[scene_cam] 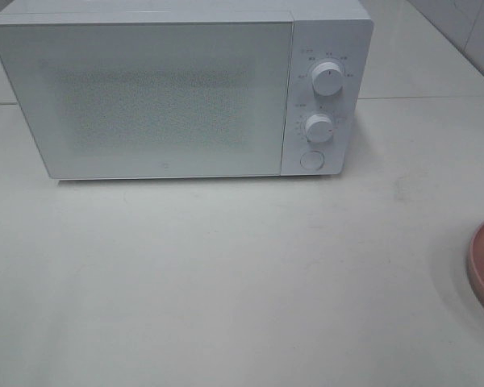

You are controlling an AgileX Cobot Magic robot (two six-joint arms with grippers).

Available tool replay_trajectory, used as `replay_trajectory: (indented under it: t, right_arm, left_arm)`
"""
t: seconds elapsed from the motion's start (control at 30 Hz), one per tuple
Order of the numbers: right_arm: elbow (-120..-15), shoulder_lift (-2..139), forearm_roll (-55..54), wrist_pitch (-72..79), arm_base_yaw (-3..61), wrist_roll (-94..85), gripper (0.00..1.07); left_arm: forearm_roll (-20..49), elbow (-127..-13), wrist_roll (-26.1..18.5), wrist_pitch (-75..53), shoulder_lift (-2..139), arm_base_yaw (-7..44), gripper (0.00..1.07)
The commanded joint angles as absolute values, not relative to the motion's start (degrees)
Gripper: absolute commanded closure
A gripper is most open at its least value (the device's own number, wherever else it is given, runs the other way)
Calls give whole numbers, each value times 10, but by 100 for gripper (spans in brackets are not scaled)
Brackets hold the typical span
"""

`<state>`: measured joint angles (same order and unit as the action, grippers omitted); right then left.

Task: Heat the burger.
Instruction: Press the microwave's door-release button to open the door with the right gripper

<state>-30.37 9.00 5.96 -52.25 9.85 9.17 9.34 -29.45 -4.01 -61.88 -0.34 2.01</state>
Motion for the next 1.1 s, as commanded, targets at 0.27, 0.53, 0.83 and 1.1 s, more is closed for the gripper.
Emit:
replay_trajectory:
  t: [0.27,0.53,0.83,1.1]
  right_arm:
    - [-308,189,63,-417,96,92,32]
    - [-308,269,64,-310,96,85,32]
    - [-308,352,64,-223,96,85,32]
    - [-308,443,62,-138,96,92,32]
  left_arm:
    - [93,-295,-42,-612,-17,22,9]
    - [93,-295,-42,-612,-17,22,9]
    - [93,-295,-42,-612,-17,22,9]
    - [93,-295,-42,-612,-17,22,9]
